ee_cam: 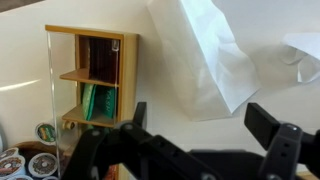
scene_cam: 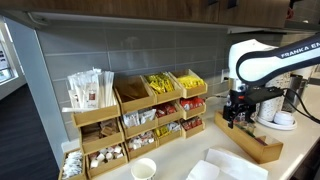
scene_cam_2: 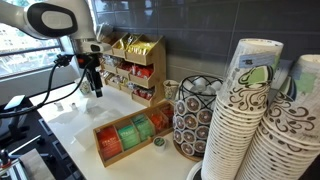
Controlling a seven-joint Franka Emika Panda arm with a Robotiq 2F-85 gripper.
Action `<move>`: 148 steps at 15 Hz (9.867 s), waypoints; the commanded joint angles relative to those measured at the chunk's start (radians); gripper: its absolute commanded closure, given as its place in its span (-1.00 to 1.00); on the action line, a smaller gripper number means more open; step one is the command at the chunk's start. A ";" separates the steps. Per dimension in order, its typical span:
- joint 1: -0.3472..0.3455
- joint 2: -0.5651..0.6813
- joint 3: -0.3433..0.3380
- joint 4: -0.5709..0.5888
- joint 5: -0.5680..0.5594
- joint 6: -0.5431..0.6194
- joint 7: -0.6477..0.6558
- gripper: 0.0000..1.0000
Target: Use the paper towel and tissue to clean the counter
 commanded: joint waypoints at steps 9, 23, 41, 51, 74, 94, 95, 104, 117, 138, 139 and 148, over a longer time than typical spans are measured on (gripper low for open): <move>0.082 -0.025 -0.082 -0.325 0.083 0.409 -0.295 -1.00; 0.120 0.093 -0.065 -0.297 0.124 0.514 -0.294 -0.92; 0.087 0.150 -0.060 -0.280 0.034 0.444 -0.300 -0.31; 0.089 0.052 -0.055 -0.280 -0.036 0.289 -0.353 0.92; 0.351 -0.154 -0.027 -0.275 -0.013 -0.078 -0.748 0.86; 0.570 0.122 0.073 -0.254 0.296 0.326 -1.300 0.85; 0.565 0.138 0.080 -0.251 0.293 0.349 -1.296 0.85; 0.525 0.148 0.111 -0.254 0.260 0.407 -1.264 -0.13; 0.534 -0.019 0.090 -0.306 0.244 0.372 -1.298 -0.47; 0.508 0.186 0.061 -0.283 0.273 0.416 -1.412 0.83; 0.509 0.183 0.063 -0.283 0.275 0.389 -1.430 0.85; 0.524 0.225 0.124 -0.237 0.291 0.168 -1.542 0.83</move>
